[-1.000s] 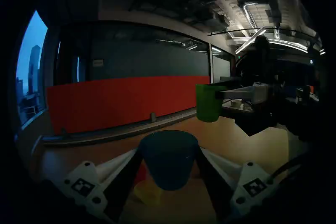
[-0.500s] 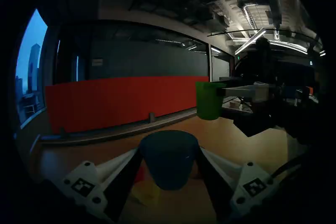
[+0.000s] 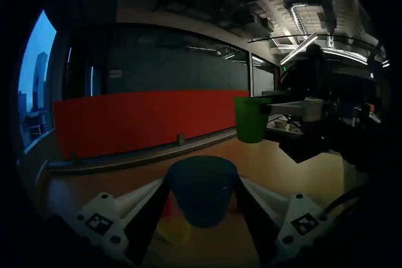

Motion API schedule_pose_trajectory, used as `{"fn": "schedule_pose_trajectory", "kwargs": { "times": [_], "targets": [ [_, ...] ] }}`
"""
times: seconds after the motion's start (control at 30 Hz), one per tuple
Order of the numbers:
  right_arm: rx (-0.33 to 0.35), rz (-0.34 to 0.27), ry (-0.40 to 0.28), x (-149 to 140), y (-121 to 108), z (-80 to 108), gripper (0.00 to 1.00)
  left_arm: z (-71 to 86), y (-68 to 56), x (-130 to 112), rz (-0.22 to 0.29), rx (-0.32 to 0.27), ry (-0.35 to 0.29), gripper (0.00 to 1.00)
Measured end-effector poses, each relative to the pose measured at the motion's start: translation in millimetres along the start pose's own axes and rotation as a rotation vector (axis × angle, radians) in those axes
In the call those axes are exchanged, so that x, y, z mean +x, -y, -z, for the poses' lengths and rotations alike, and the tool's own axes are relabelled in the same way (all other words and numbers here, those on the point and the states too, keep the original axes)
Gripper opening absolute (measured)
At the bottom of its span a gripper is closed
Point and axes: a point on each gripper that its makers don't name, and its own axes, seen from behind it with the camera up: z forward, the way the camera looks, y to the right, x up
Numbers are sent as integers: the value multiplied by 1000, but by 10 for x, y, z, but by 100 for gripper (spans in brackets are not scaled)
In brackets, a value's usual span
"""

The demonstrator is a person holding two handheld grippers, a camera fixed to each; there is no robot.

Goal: Pour water

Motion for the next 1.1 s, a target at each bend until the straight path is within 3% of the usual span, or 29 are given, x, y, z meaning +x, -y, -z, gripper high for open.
{"fn": "schedule_pose_trajectory", "kwargs": {
  "times": [0.67, 1.1],
  "targets": [
    [5, -13, 17, -93, 76, 75, 99, 42, -26, 208, -22, -4, -26, 86],
    [29, -5, 46, -226, 186, 153, 99, 84, -57, 403, -76, -15, -49, 86]
  ]
}}
